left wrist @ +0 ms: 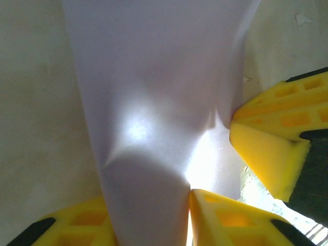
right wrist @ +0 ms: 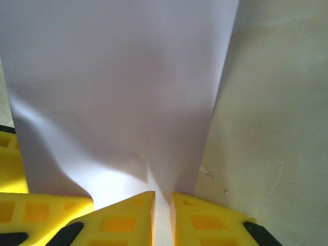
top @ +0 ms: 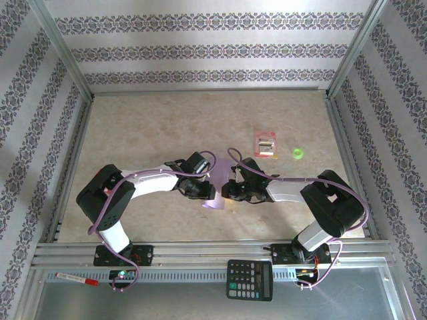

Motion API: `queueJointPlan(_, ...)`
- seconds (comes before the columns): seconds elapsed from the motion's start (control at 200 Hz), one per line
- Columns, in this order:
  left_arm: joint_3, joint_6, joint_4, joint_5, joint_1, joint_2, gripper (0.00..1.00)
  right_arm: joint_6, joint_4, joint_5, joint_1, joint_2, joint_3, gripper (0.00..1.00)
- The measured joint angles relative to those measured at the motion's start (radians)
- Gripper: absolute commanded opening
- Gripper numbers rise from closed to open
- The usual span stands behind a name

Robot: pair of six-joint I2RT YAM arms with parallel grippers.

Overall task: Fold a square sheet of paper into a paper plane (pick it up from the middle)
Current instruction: First fold in half a square sheet of paper at the center of the table.

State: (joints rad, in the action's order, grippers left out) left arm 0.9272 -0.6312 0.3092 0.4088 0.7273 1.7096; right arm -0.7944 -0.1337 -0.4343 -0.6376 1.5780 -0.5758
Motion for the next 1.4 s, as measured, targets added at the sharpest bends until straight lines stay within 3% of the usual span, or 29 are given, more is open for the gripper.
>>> queueJointPlan(0.295, 0.0, -0.002, -0.001, -0.003, 0.0, 0.0, 0.24, 0.037, 0.037, -0.002, 0.027, -0.022, -0.005, 0.21)
queueJointPlan(0.674, -0.002, -0.005, -0.001, 0.002, 0.0, 0.001, 0.25, 0.134, 0.158, -0.009, 0.171, -0.156, -0.005, 0.24)
queueJointPlan(0.959, -0.005, -0.005, -0.001, 0.008, -0.001, 0.003, 0.25, 0.19, 0.229, -0.003, 0.224, -0.166, -0.059, 0.3)
queueJointPlan(1.399, -0.005, -0.005, -0.001, 0.024, -0.003, 0.021, 0.22, 0.193, 0.165, -0.001, 0.196, 0.086, -0.256, 0.22)
